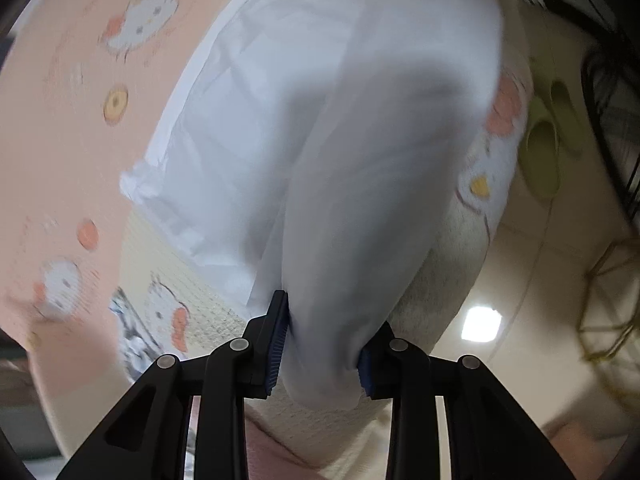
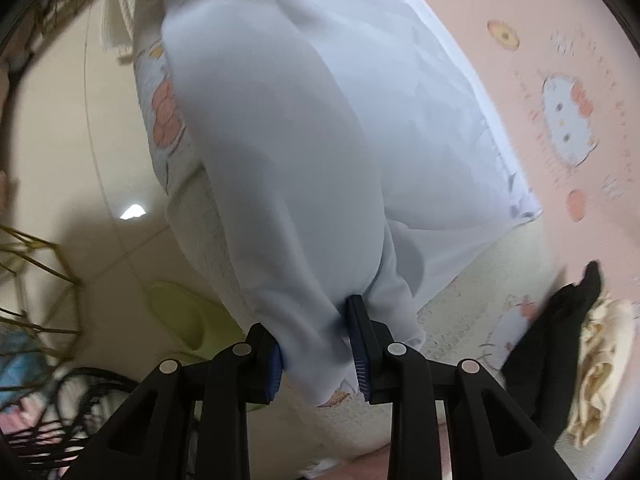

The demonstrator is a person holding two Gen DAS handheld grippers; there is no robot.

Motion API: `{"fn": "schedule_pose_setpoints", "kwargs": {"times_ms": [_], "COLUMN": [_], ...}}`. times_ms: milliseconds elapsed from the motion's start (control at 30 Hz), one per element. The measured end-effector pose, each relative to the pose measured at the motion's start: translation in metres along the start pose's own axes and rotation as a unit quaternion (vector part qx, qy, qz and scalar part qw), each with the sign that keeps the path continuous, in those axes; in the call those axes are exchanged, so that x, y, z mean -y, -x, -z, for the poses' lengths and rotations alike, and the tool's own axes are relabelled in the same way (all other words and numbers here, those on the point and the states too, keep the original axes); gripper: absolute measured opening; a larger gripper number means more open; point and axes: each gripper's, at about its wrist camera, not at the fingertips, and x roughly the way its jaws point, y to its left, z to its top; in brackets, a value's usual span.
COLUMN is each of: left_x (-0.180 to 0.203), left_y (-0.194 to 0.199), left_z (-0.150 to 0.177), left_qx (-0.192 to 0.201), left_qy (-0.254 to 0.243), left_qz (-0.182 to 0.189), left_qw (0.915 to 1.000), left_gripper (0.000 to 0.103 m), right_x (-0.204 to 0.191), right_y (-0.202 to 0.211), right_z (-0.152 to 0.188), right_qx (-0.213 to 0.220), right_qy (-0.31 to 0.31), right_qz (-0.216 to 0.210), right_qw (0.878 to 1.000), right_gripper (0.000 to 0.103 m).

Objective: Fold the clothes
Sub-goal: 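Lift the grasped shirt end and fold it over the shirt with both grippers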

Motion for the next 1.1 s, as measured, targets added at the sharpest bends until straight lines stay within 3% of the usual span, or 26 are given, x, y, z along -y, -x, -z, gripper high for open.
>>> {"fn": "schedule_pose_setpoints", "kwargs": {"times_ms": [200, 333, 800, 1100], "left_x": [-0.023, -0.033, -0.021, -0.029], "left_y": [0.002, 0.004, 0.025, 0.031], "left_z": [-0.013, -0.017, -0.021, -0.024], "left_qx": [-0.025, -0.030, -0.017, -0.011], "left_qy": [0.061, 0.092, 0.135, 0.200], "left_qz": [0.081, 0.114, 0.153, 0.188], "left_qw": [0.9945, 0.9887, 0.9789, 0.9615], "left_gripper": [0.028, 0.028, 0.028, 0.028], "right_x": [0.033, 0.048, 0.092, 0.134], "right_y": [-0.001, -0.001, 0.011, 0.013], "right_z": [-0.006, -0.005, -0.003, 0.012], "right_qx": [-0.014, -0.015, 0.007, 0.032], "right_qy": [-0.042, -0.060, -0.119, -0.193], "right_qz": [-0.072, -0.097, -0.114, -0.143], "right_qw": [0.996, 0.993, 0.986, 0.970], "right_gripper": [0.029, 0.029, 0.031, 0.031]}}
